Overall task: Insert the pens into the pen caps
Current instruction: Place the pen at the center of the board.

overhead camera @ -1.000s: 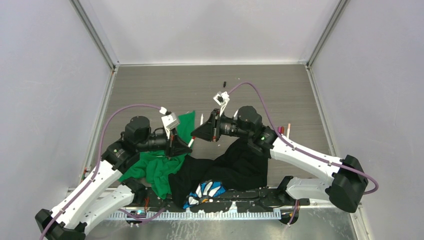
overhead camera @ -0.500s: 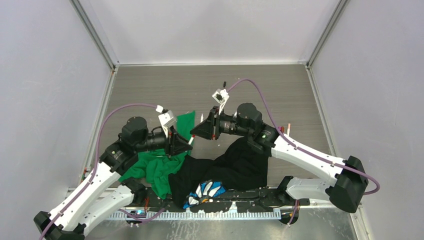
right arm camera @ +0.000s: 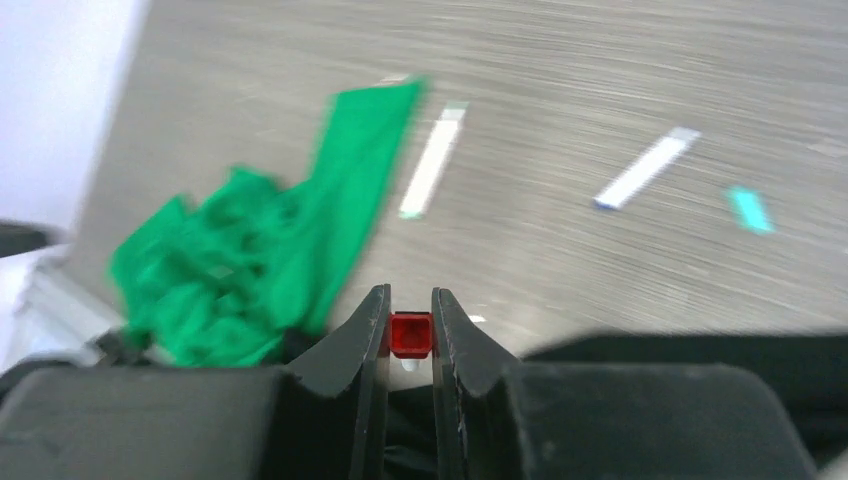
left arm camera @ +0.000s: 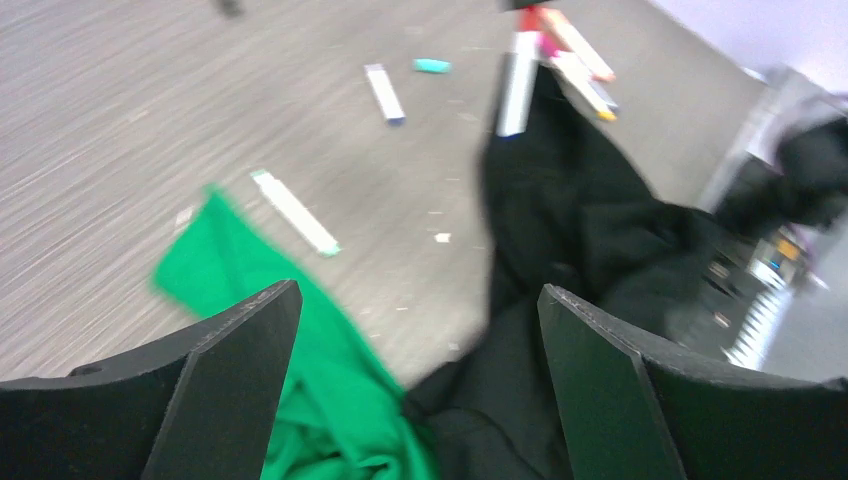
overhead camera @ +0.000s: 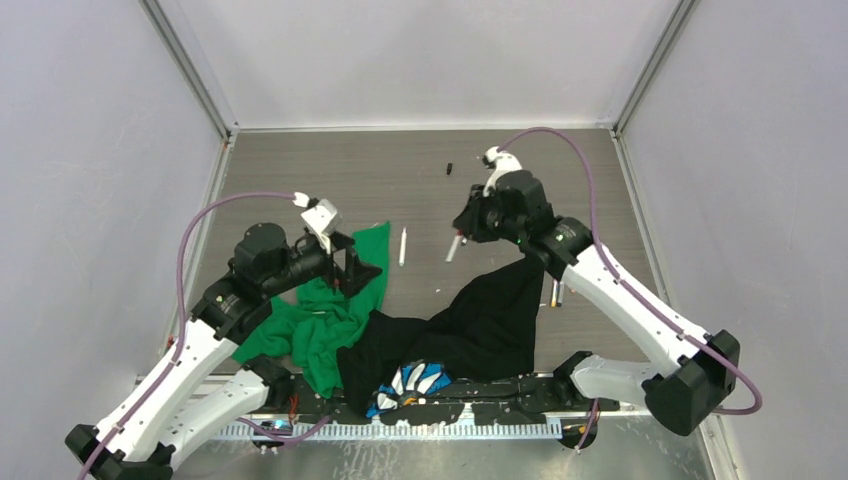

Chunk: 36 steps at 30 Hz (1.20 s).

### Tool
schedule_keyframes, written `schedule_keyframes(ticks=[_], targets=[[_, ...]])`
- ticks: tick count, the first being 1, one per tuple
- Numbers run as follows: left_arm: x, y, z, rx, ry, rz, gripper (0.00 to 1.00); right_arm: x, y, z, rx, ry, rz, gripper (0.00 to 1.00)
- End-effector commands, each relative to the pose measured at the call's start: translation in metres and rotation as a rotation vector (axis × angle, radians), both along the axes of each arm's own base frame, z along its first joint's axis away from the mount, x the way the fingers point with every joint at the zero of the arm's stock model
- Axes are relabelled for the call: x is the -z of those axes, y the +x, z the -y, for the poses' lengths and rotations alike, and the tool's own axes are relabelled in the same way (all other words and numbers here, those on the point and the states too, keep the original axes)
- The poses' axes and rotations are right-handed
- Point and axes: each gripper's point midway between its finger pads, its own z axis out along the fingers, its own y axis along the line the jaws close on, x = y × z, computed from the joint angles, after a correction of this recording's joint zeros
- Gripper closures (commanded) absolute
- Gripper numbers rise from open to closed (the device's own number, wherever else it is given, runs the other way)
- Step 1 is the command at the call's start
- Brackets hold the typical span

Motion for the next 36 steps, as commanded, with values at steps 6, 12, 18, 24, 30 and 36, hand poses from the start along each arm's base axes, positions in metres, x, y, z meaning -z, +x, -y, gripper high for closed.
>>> schedule_keyframes(ticks=[6,12,18,24,30,36], targets=[[0.001,0.089,-0.117,-0.744,0.128,0.018,0.02,0.095,0.036,0.161,0.396,-0.433,-0.307,0.99],[0.007,0.092,-0.126,-0.784,0.154,0.034,0.02,0.117,0.035,0.224,0.507,-0.685,-0.44,0.99],[0.006,0.089,-0.125,-0.769,0.144,0.044,0.02,0.135,0.043,0.254,0.546,-0.709,-0.523,0.99],[0.002,0.086,-0.121,-0.745,0.127,0.052,0.02,0.155,0.05,0.253,0.519,-0.664,-0.577,0.99],[-0.003,0.082,-0.116,-0.715,0.102,0.053,0.02,0.164,0.053,0.237,0.476,-0.575,-0.604,0.99],[-0.006,0.079,-0.111,-0.685,0.088,0.052,0.02,0.18,0.046,0.249,0.5,-0.617,-0.633,0.93]])
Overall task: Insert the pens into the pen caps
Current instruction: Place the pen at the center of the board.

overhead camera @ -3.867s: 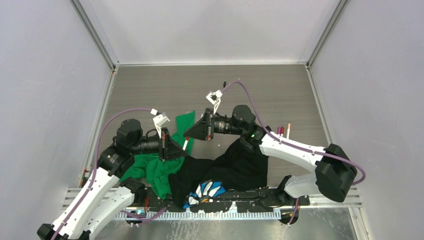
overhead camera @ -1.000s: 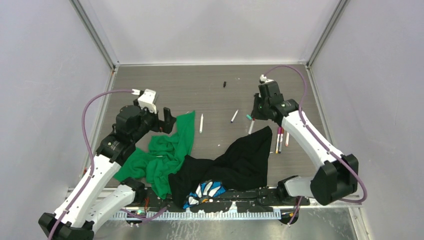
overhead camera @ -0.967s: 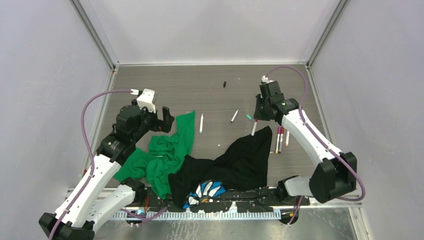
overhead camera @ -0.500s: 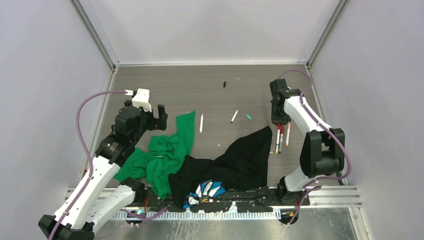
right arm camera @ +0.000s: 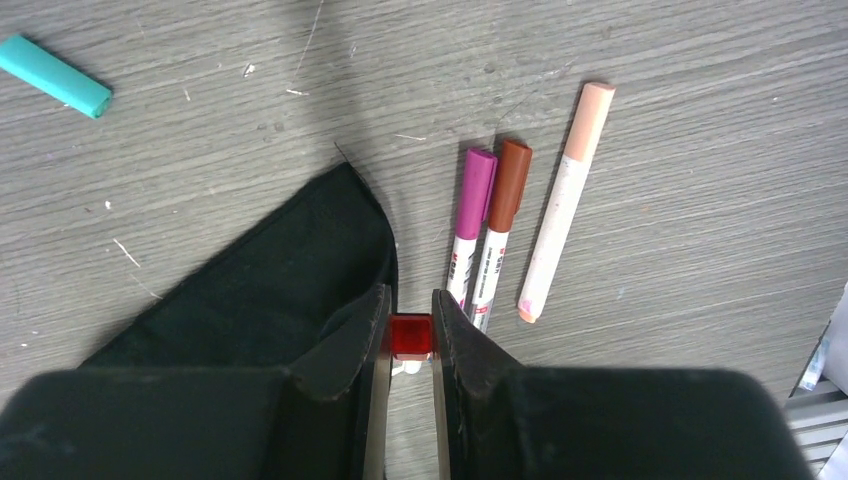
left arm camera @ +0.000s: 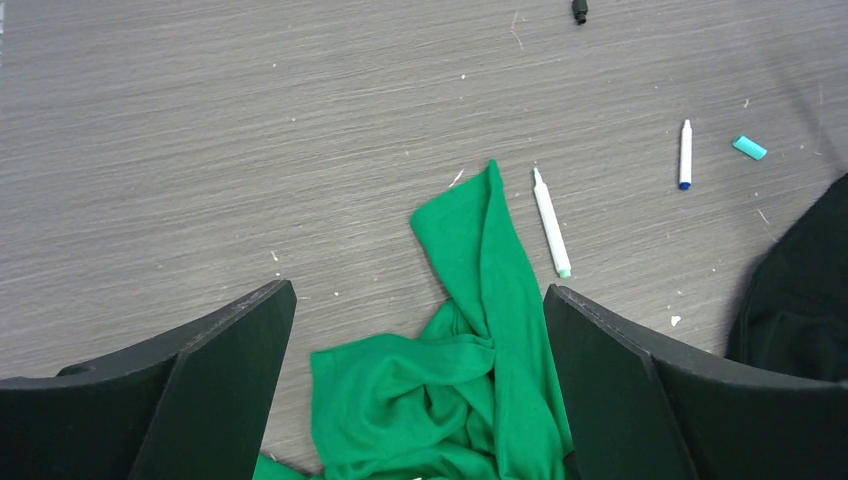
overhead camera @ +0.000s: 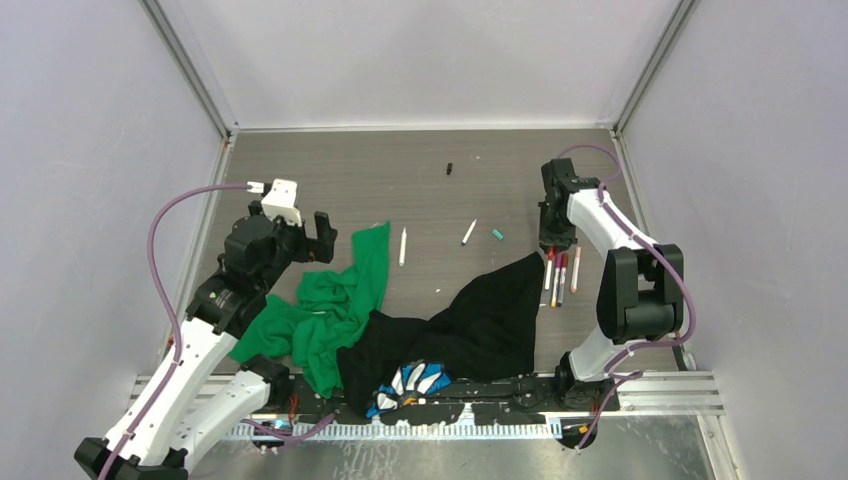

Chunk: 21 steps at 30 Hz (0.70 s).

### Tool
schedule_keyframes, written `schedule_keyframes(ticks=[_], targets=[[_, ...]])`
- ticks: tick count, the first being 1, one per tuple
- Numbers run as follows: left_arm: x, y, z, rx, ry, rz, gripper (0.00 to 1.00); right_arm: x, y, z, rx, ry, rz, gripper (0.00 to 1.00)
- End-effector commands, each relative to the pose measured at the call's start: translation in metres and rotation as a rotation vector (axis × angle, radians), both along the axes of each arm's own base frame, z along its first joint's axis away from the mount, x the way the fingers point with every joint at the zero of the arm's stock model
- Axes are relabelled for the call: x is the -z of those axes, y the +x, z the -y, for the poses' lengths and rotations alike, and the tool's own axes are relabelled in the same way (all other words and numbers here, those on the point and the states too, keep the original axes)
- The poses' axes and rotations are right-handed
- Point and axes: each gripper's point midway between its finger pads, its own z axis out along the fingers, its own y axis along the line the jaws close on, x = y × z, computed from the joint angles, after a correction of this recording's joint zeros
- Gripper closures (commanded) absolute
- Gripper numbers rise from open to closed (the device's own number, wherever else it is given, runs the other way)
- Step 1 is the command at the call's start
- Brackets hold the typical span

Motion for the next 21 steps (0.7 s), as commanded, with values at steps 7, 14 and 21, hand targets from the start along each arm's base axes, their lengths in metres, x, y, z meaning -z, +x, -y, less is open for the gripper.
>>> schedule_keyframes(ticks=[7,14,21], targets=[[-0.021,-0.001,0.006,0.033,-0.04,0.061,0.02,0.011,0.014,0.008,0.042,0.022,0.064,0.56],[-0.025,0.0,0.008,0.039,-0.05,0.059,0.02,-0.06,0.05,0.0,0.05,0.088,0.334,0.28],[-0.024,0.001,0.012,0.039,-0.072,0.015,0.02,-0.065,0.067,-0.097,-0.047,0.332,0.417,0.31]])
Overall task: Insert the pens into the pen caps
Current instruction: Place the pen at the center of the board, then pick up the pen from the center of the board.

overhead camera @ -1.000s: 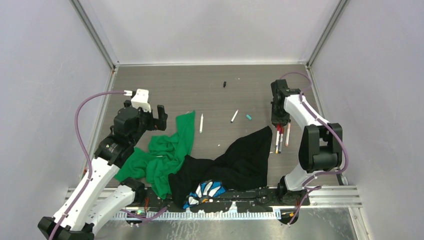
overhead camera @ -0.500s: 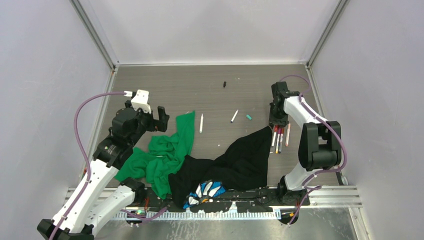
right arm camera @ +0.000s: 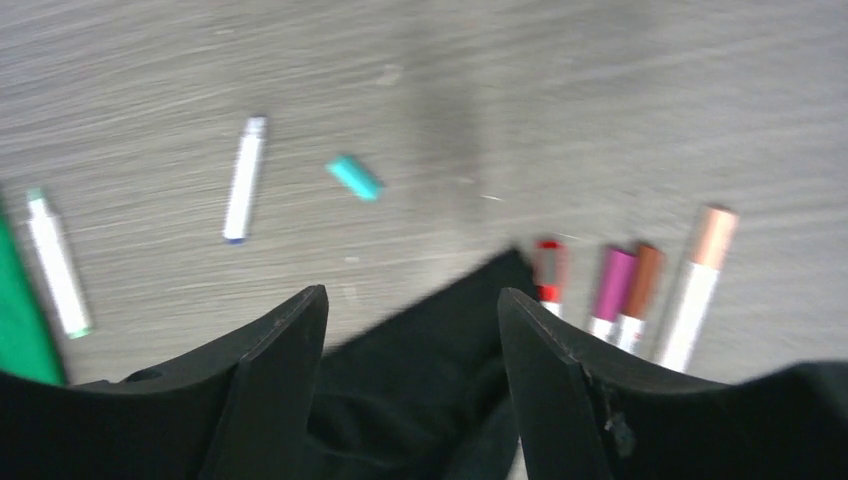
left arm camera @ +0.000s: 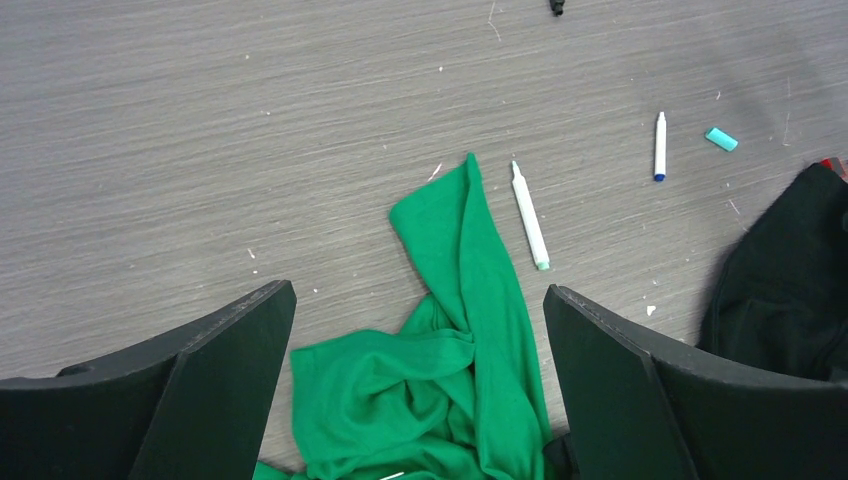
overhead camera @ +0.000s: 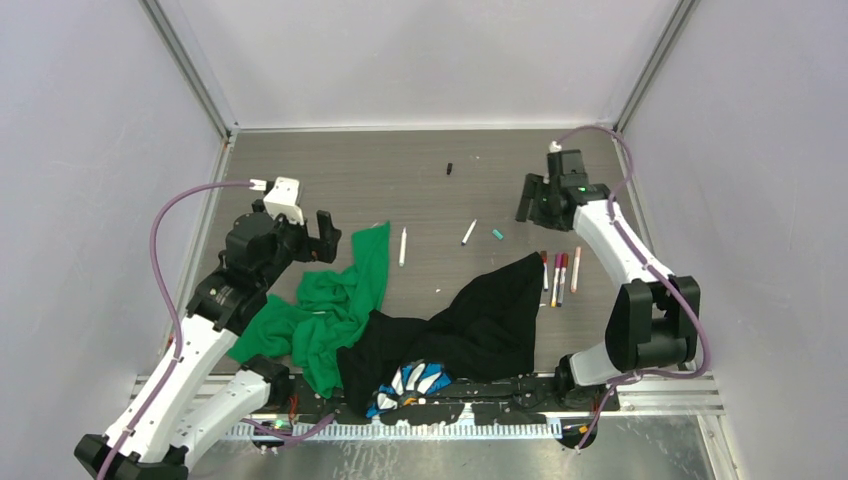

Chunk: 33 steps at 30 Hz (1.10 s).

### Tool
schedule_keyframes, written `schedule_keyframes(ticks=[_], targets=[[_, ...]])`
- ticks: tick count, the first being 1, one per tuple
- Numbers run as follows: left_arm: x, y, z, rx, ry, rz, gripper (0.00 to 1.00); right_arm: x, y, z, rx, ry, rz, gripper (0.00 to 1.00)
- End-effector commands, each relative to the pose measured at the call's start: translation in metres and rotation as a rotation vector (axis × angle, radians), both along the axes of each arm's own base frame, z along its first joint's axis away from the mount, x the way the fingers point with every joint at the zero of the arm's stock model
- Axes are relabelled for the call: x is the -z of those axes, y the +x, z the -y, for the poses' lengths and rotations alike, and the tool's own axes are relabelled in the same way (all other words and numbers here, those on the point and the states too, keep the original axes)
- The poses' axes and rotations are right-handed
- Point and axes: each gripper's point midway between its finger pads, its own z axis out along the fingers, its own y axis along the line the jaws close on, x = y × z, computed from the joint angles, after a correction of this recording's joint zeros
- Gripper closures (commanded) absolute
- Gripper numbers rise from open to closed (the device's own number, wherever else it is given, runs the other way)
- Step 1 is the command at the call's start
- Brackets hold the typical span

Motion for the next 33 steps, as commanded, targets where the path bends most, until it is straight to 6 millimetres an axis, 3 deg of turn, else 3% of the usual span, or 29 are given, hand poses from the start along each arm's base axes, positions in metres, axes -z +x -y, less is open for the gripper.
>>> schedule_keyframes(ticks=[1,6,13,25,33], targets=[[-0.022,0.004,0.004,0.001,-0.044,0.025,0.02,-0.011,0.027,-0.071,-0.072,0.124,0.099,0.34],[-0.023,0.003,0.005,0.005,-0.056,0.034,0.02,0.011,0.045,-0.114,-0.076,0.14,0.082,0.44],[-0.02,0.003,0.003,-0.005,-0.048,0.027,0.02,0.043,0.067,-0.144,-0.093,0.056,0.033,0.55],[-0.02,0.001,0.003,0.002,-0.047,0.028,0.02,0.075,0.088,-0.137,-0.035,-0.104,0.002,0.59],[-0.022,0.0,0.005,0.012,-0.054,0.031,0.02,0.085,0.081,-0.129,-0.005,-0.143,-0.028,0.6]])
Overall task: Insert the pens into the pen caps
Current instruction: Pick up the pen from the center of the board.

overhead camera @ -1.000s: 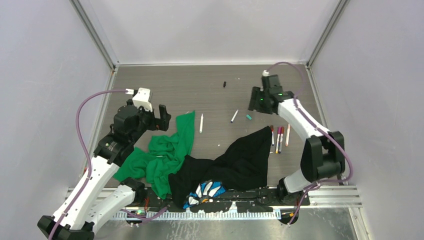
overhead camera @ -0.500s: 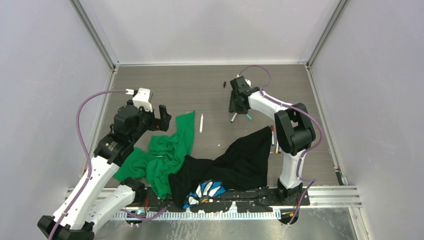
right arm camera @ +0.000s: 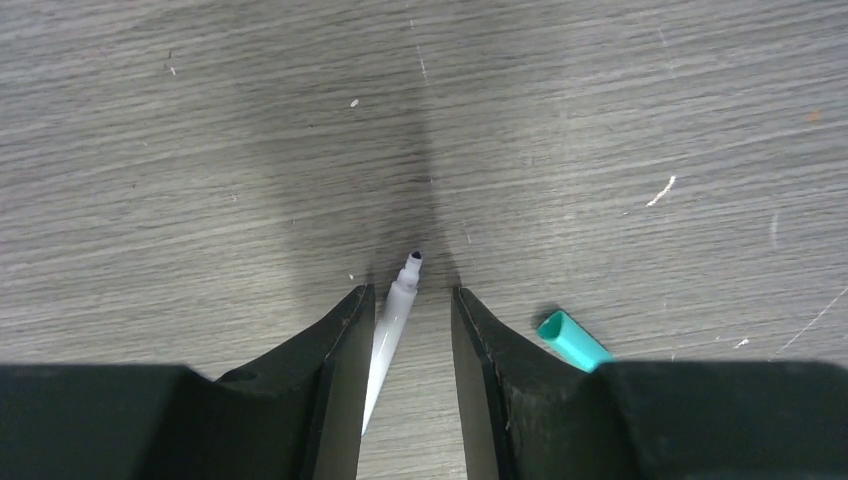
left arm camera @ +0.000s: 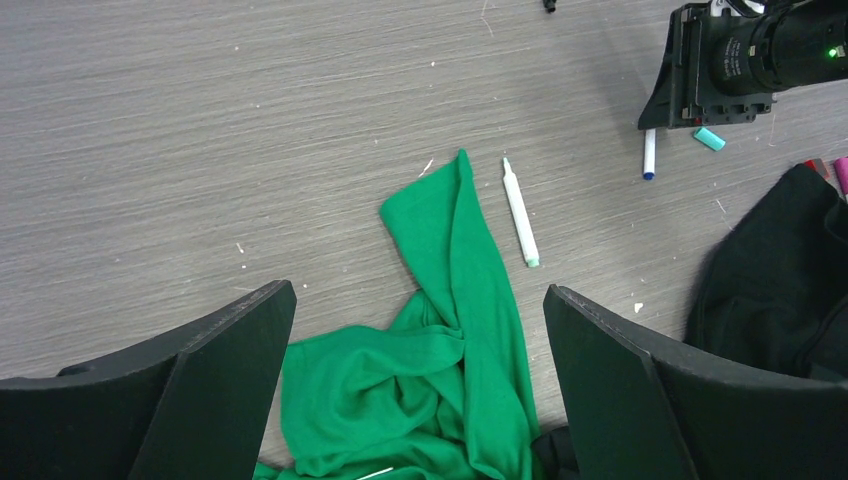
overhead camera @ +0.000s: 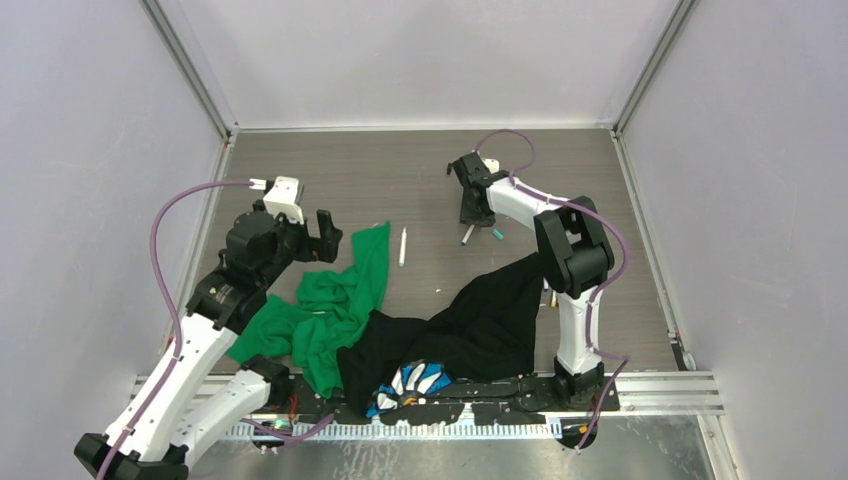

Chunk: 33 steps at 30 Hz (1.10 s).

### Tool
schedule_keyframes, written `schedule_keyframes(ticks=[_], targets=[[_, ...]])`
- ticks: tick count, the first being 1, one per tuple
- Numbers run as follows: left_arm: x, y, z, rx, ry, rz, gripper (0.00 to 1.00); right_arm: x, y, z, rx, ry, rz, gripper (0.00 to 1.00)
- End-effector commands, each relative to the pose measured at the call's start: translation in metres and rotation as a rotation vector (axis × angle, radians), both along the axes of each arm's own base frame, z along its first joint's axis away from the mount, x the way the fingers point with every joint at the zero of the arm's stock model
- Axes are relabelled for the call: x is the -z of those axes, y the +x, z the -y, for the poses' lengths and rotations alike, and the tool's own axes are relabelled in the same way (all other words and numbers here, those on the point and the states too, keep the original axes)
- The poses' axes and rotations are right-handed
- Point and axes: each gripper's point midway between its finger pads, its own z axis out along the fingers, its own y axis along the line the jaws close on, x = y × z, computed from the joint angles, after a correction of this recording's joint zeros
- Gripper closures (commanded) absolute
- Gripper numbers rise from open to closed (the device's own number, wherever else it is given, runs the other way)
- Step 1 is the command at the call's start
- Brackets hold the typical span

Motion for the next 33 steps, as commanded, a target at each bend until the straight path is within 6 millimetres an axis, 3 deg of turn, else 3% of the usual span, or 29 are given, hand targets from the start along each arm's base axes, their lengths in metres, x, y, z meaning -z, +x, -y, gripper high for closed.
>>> schedule_keyframes(ticks=[1,5,9,16,20,24,28,33], targets=[[-0.023,0.0,0.002,0.011,-0.033,0.059,0.02,-0.013,0.009,0.001,0.037,-0.004,0.05,0.61],[-0.024,-0.002,0.003,0.017,-0.046,0.058,0.02,-0.005,0.007,-0.008,0.019,0.03,0.026,0.7],[-0.028,-0.004,0.01,0.039,-0.091,0.053,0.02,-0.003,0.002,-0.012,0.009,0.059,0.015,0.72],[-0.03,-0.006,0.046,0.131,-0.299,-0.011,0.02,-0.019,-0.011,-0.017,-0.01,0.134,0.041,0.98],[-0.024,-0.007,0.072,0.186,-0.489,-0.073,0.02,-0.063,-0.014,-0.031,-0.043,0.256,0.131,0.99],[-0.024,-0.011,0.096,0.248,-0.6,-0.105,0.01,-0.12,-0.026,-0.067,-0.122,0.536,0.242,0.99],[-0.026,-0.02,0.119,0.315,-0.625,-0.121,0.01,-0.173,-0.05,-0.104,-0.195,0.834,0.321,0.99],[-0.026,-0.024,0.144,0.375,-0.671,-0.15,0.02,-0.234,-0.076,-0.133,-0.258,1.034,0.417,0.99]])
